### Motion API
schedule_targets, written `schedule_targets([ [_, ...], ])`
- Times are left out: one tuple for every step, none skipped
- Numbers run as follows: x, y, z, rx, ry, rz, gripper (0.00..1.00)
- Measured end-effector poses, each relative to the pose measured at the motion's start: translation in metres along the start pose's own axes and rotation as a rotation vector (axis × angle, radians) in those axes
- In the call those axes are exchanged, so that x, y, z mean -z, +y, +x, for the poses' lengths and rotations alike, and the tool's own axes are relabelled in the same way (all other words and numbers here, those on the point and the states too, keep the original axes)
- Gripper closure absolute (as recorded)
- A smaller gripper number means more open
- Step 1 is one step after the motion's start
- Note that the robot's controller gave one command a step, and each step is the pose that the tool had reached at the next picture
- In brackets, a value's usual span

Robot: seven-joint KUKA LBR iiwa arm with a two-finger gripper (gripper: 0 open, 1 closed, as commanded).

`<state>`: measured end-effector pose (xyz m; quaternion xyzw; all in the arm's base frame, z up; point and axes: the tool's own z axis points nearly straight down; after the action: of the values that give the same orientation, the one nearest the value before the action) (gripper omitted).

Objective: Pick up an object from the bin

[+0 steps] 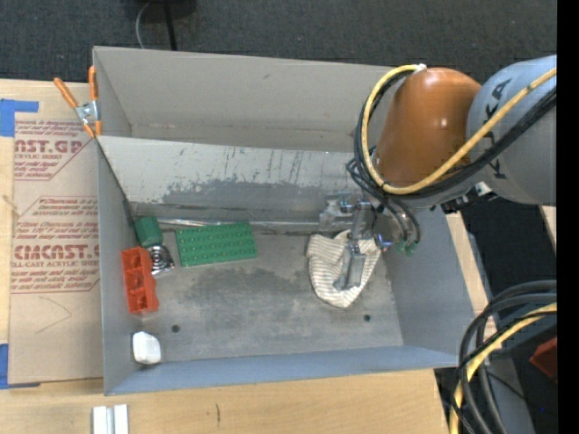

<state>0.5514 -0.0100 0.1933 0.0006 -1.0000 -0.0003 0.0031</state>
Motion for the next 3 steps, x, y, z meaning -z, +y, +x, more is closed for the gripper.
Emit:
schedule_targets([
  [0.005,0.0,-0.001,0.0,-0.007,0.0,0.0],
  [-0.02,-0.013,0.003,-0.048,-0.01,-0.001,0.0],
  [-0.052,-0.027,0.007,-0.063,-0.008,0.0,0.0],
])
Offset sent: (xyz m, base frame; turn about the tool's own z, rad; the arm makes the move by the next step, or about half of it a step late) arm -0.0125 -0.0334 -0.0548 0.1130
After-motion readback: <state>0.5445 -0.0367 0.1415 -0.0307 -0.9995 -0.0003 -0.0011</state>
